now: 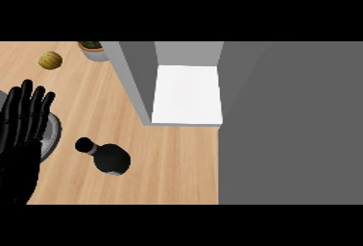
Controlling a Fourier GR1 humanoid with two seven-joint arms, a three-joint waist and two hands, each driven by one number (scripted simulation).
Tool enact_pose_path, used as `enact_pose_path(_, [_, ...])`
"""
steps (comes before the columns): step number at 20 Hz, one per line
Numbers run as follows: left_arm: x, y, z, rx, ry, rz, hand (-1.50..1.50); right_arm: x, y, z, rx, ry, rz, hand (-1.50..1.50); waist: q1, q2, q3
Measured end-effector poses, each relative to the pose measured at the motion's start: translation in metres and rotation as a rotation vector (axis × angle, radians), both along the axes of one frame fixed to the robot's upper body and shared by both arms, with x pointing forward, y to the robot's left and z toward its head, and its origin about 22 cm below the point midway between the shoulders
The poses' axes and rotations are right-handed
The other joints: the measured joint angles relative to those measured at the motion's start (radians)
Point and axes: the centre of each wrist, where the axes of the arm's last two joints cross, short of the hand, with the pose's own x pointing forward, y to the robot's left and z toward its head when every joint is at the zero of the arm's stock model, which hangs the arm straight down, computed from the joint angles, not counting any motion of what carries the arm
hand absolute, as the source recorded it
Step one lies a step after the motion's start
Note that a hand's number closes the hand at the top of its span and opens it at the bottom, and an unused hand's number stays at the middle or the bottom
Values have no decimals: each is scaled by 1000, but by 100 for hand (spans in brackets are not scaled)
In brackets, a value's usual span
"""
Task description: Pick up the wine, place it into the cabinet and close the cabinet
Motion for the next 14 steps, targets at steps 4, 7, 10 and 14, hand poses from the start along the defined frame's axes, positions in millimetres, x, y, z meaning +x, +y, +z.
enact_pose_path(4, [13, 1, 0, -14, -28, -111, -150, -13, 2, -1, -4, -2, -13, -150, -14, 5, 24])
enact_pose_path(7, [24, -8, -3, -59, -5, -257, -150, -23, 4, -6, 7, 39, 19, -150, -28, 9, 32])
enact_pose_path(10, [30, -19, -12, -184, 106, -377, -150, -31, 10, -11, 25, 131, 127, -150, -32, 10, 35])
enact_pose_path(14, [36, -19, -7, -274, 178, -472, -150, -49, 1, -3, 42, 198, 189, -150, -24, 8, 38])
